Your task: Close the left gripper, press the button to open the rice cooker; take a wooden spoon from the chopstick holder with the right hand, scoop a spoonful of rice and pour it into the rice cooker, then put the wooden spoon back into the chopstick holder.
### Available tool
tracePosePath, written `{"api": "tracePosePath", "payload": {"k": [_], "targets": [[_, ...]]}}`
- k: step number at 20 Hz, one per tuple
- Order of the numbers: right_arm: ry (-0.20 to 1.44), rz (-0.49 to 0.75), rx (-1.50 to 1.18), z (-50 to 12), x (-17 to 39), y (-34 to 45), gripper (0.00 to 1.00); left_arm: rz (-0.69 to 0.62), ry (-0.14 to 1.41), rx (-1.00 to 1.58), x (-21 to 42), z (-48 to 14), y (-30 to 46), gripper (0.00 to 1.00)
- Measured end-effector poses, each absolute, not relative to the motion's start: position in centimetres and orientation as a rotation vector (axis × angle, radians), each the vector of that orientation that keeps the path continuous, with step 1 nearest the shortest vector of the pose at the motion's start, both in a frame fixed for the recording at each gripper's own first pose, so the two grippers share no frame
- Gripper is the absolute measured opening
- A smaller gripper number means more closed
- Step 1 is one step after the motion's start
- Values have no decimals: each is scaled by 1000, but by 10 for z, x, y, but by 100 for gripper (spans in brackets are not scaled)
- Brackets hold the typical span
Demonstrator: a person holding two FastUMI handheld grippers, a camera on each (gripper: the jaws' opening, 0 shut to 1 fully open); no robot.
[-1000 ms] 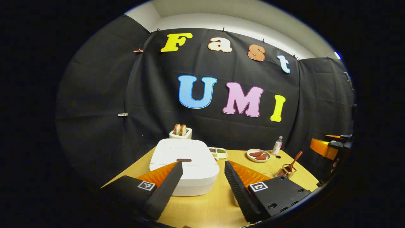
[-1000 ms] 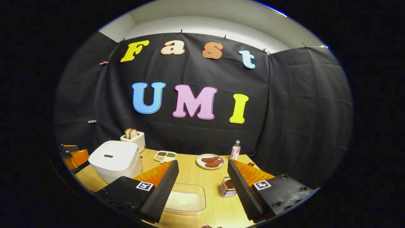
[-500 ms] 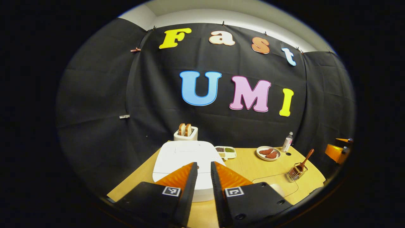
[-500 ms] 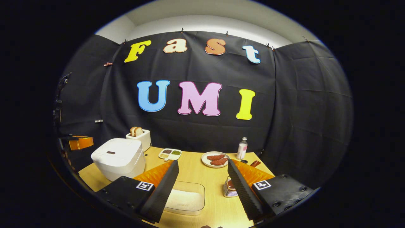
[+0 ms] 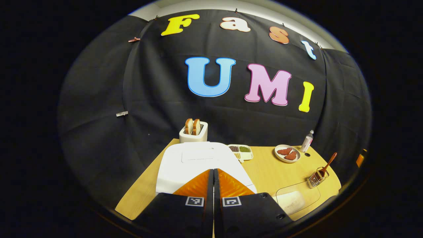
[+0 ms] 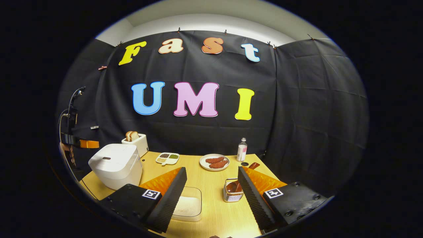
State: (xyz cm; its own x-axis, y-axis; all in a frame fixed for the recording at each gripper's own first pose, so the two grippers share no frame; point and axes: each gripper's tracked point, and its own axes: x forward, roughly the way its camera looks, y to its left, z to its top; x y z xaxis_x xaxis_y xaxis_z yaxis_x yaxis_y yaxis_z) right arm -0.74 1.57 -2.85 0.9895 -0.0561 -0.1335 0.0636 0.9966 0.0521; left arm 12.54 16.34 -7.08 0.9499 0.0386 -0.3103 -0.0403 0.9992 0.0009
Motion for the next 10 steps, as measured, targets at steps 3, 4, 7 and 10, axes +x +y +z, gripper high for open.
{"api": "tracePosePath", "payload": {"k": [3,4,7,10], "targets": [[157,-78,63,-36,-10,12,98,34,368,-40,142,-88,164,5],[162,-86,66,-38,-11,10,98,28,388,-42,147,-94,165,5],[163,-94,98,-40,-14,9,98,38,452,-68,158,-116,170,5],[174,-110,120,-45,-18,3,98,39,518,-109,158,-135,172,5]]}}
